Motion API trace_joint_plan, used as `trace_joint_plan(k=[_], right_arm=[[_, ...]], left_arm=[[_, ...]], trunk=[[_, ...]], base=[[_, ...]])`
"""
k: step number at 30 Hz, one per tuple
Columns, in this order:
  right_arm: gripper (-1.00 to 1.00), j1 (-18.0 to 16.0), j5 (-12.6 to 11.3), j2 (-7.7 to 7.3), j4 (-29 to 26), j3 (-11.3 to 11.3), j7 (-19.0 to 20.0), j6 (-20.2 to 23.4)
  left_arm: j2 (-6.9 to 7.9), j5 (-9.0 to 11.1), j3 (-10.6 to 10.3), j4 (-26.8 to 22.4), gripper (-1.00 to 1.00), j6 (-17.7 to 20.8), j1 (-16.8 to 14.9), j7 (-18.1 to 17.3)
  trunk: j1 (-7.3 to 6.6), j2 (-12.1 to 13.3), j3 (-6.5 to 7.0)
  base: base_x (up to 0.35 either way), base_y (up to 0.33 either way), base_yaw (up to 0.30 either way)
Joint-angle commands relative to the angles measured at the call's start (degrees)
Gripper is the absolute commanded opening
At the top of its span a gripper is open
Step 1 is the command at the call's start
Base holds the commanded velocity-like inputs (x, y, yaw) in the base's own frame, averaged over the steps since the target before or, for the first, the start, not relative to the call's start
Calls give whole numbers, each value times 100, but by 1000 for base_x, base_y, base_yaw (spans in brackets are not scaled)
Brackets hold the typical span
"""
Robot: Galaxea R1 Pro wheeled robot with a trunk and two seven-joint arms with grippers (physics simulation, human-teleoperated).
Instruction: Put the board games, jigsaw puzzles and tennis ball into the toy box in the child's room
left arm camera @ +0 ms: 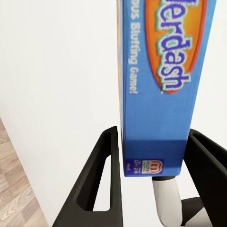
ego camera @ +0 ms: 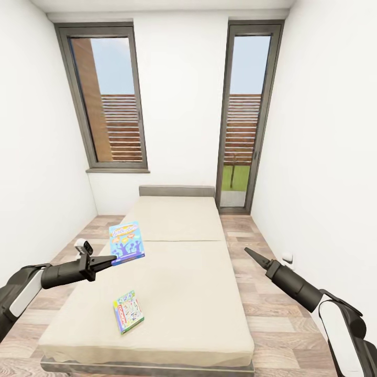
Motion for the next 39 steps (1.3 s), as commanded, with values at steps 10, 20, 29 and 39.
trace_joint_plan(k=[10,20,29,39], right_arm=[[100,-3,11,6,-3,6,-34,30],[100,-2,40,15,0,17,-36,27],[100,-3,57,75,0,11,-39,27],[100,-2,57,96,2,11,-39,27]], left_arm=[[0,10,-11,12,-100,45,-4,-23],[-11,5,-11,13,-100,39,-4,0],[-22,5,-18,13,-100,32,-4,12],[-35,5,-21,13,-100,30,-4,18]], trunk=[[2,-4,4],[2,-4,14],[2,-4,14],[2,-4,14]], base=[[0,0,40],[0,0,269],[0,0,289],[0,0,290]])
